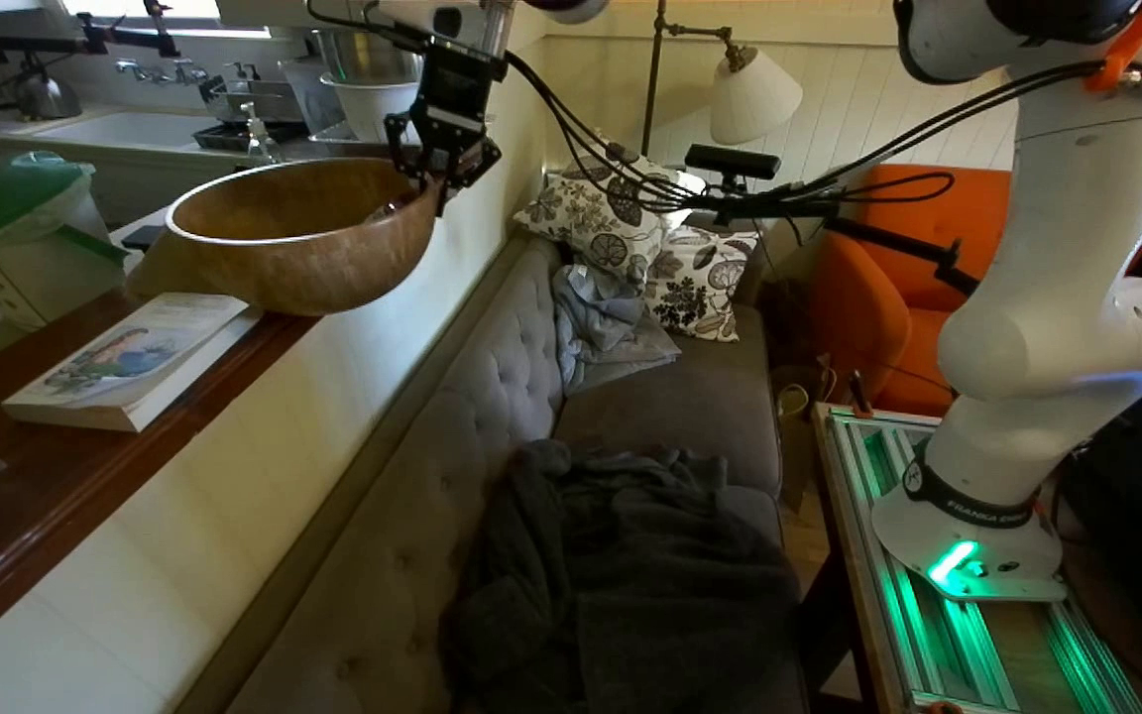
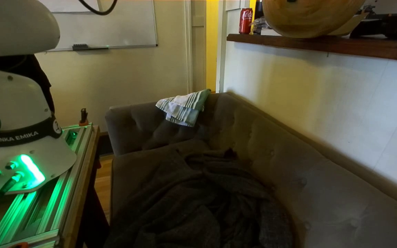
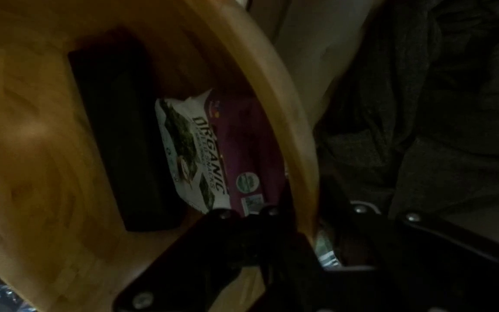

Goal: Pick up the bowl and put it on the shelf

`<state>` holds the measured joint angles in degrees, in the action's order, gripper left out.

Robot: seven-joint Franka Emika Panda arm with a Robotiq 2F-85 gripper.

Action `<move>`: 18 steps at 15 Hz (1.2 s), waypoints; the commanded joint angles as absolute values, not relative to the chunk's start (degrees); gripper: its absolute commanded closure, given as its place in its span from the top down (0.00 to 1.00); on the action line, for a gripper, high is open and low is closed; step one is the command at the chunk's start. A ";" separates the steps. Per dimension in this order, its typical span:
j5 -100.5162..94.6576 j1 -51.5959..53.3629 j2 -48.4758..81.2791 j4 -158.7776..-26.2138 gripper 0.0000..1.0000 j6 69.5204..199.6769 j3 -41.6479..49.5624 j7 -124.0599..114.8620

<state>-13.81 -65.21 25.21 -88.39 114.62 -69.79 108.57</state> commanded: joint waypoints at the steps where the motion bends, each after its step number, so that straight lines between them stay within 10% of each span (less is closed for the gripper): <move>1: -7.61 -55.63 19.64 -83.52 0.04 118.10 -58.66 109.55; 11: -4.66 -19.28 18.55 -77.45 0.04 119.21 -17.64 107.23; 18: 2.17 -10.49 23.52 -71.35 0.04 117.73 -7.70 102.50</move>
